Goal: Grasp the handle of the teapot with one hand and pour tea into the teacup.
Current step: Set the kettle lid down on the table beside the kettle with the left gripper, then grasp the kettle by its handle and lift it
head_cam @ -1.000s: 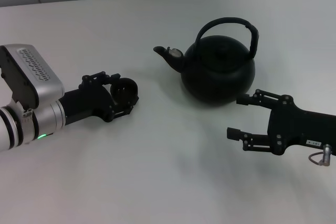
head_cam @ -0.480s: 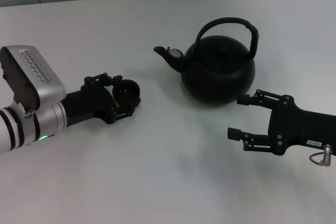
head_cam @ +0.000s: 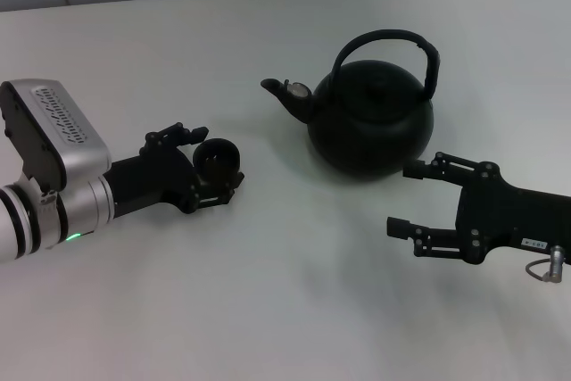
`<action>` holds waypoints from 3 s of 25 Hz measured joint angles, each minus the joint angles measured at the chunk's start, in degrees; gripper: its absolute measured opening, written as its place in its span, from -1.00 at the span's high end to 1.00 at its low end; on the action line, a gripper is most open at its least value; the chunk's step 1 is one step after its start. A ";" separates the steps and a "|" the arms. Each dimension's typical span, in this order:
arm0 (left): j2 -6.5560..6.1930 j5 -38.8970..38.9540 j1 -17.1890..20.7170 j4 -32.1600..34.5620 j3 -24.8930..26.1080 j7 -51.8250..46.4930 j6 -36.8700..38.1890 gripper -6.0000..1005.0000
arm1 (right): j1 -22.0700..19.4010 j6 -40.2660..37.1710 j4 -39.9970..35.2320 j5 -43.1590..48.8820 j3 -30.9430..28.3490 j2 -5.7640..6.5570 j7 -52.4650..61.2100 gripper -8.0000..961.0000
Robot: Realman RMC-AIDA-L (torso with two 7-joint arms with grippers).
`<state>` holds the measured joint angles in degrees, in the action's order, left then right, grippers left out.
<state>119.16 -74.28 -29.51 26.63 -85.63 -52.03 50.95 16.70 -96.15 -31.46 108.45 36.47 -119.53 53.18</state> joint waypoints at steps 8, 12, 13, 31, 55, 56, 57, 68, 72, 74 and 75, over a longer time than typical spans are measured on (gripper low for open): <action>-0.52 0.06 4.64 6.15 0.42 -0.15 3.94 -0.70 | -0.14 -0.12 0.00 0.00 -0.39 0.00 -0.01 -0.71; -0.74 0.09 8.01 10.72 0.45 -1.13 4.95 -0.70 | -0.44 -2.81 0.23 0.00 -4.03 0.00 -0.40 -0.71; -0.94 0.10 11.18 14.14 0.54 -1.75 5.38 -0.70 | -0.64 -3.83 0.44 -0.09 -5.75 0.00 -0.51 -0.71; -1.16 -0.78 13.09 13.60 2.00 -2.98 4.84 -0.70 | -0.86 5.07 9.36 -10.85 -22.98 0.13 -4.26 -0.71; -1.12 -0.78 13.52 12.82 2.13 -2.99 4.89 -0.70 | 8.13 18.70 13.50 -8.44 -20.74 -0.03 -4.57 -0.71; -1.13 -0.78 13.52 12.82 2.13 -2.99 4.98 -0.70 | 8.23 18.78 13.51 -8.50 -20.74 -0.03 -4.57 -0.71; -1.13 -0.78 13.52 12.82 2.13 -2.99 5.06 -0.70 | 8.31 18.83 13.52 -8.51 -20.74 -0.03 -4.57 -0.71; -1.13 -1.19 13.61 12.83 2.13 -3.10 5.39 -0.70 | 8.90 19.39 13.58 -8.26 -20.74 0.12 -4.33 -0.16; -1.13 -1.21 13.61 12.83 2.09 -3.17 5.39 -0.70 | 9.16 19.95 13.61 -8.26 -20.74 0.19 -4.24 0.23; -1.12 -1.22 13.61 12.83 2.05 -3.17 5.39 -0.70 | 9.40 20.17 13.62 -8.26 -20.75 0.22 -4.26 0.33; -1.12 -1.22 13.61 12.83 2.05 -3.17 5.39 -0.70 | 9.51 20.26 13.62 -8.25 -20.74 0.23 -4.26 0.33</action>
<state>118.03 -75.50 -15.90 39.46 -83.57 -55.20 56.34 26.21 -75.89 -17.84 100.20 15.73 -119.30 48.92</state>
